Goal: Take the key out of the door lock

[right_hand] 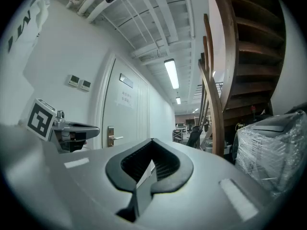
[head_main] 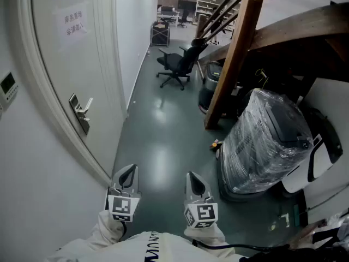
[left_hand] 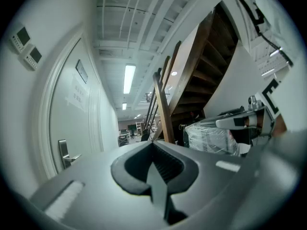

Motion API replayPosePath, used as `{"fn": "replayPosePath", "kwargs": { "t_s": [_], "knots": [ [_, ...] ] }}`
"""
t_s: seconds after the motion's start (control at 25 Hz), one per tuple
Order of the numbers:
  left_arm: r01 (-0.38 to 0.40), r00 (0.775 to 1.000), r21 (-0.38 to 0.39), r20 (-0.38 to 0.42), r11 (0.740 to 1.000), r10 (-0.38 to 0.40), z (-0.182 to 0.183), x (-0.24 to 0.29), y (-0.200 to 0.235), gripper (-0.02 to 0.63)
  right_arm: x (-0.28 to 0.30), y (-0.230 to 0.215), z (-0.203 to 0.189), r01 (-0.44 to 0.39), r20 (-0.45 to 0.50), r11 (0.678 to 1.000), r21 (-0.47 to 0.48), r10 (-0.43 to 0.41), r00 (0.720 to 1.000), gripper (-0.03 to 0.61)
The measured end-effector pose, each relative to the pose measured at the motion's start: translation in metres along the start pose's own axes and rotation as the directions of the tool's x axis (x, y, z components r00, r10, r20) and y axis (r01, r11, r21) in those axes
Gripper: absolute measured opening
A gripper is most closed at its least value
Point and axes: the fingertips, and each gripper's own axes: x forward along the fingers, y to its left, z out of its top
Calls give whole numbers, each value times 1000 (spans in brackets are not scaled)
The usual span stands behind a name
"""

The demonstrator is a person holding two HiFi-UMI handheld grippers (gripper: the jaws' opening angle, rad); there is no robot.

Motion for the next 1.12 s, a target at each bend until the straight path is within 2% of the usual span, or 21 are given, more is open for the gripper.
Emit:
{"fn": "replayPosePath", "kwargs": {
  "t_s": [0.36, 1.12],
  "knots": [
    [6, 1000, -16, -21, 1000, -7, -2, -5, -25, 0, -26, -23, -10, 35, -22, 999, 22, -34, 999, -5],
    [-9, 1000, -25, -23, 1000, 8, -9, -1, -75, 0, -61, -71, -23, 23, 6, 997, 77, -24, 1000, -3]
  ]
}}
